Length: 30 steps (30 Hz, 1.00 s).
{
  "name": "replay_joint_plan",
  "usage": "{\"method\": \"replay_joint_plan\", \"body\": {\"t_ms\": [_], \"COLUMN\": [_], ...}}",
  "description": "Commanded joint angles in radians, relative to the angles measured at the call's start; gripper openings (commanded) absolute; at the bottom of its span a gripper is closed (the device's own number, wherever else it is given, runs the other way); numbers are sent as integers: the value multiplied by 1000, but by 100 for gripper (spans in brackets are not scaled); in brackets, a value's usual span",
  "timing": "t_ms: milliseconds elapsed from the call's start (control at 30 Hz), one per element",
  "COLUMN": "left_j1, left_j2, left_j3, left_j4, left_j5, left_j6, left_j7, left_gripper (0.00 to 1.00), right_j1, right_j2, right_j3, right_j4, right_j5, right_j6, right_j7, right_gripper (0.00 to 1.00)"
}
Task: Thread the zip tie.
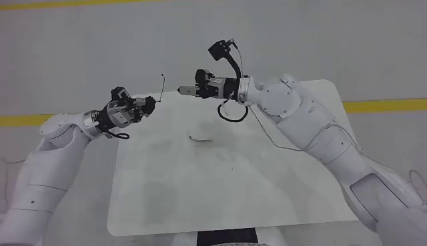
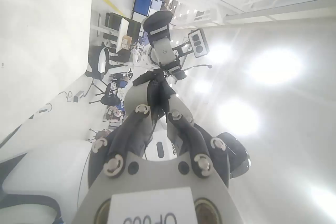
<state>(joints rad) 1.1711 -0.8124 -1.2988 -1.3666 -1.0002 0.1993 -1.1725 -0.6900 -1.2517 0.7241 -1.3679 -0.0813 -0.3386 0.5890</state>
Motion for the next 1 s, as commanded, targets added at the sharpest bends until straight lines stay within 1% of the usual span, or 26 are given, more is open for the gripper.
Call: {"method": "replay_joint_plan", "body": {"t_ms": [0,67,133,233,267,300,367,433,500,700,833,967], "left_j1": [0,0,0,0,0,0,0,0,0,0,0,0], "left_j2": [0,0,0,0,0,0,0,0,0,0,0,0], "left_j3": [0,0,0,0,0,0,0,0,0,0,0,0], "left_j4": [0,0,0,0,0,0,0,0,0,0,0,0], "left_j5": [0,0,0,0,0,0,0,0,0,0,0,0], "left_j6": [0,0,0,0,0,0,0,0,0,0,0,0], "left_j7": [0,0,0,0,0,0,0,0,0,0,0,0], "left_gripper": [0,0,0,0,0,0,0,0,0,0,0,0], "right_j1": [-4,-22,-30,-33,-32,-31,-30,-28,-22,0,15,27], "right_j2": [0,-1,-4,-11,-12,-14,-18,-22,-27,-39,-46,-50], "right_j3": [4,-8,-14,-33,-39,-44,-59,-75,-92,-129,-144,-156], "right_j4": [-16,-47,-72,-93,-94,-93,-89,-79,-70,-35,-21,-17], "right_j5": [-28,-59,-84,-108,-116,-121,-125,-130,-130,-149,-152,-153], "right_j6": [-1,-1,-1,-1,-1,-1,-1,-1,-1,-1,-1,-1], "right_j7": [-28,-38,-72,-108,-119,-132,-153,-163,-172,-206,-223,-233], "right_gripper": [100,100,100,100,92,53,30,19,16,17,13,16]}}
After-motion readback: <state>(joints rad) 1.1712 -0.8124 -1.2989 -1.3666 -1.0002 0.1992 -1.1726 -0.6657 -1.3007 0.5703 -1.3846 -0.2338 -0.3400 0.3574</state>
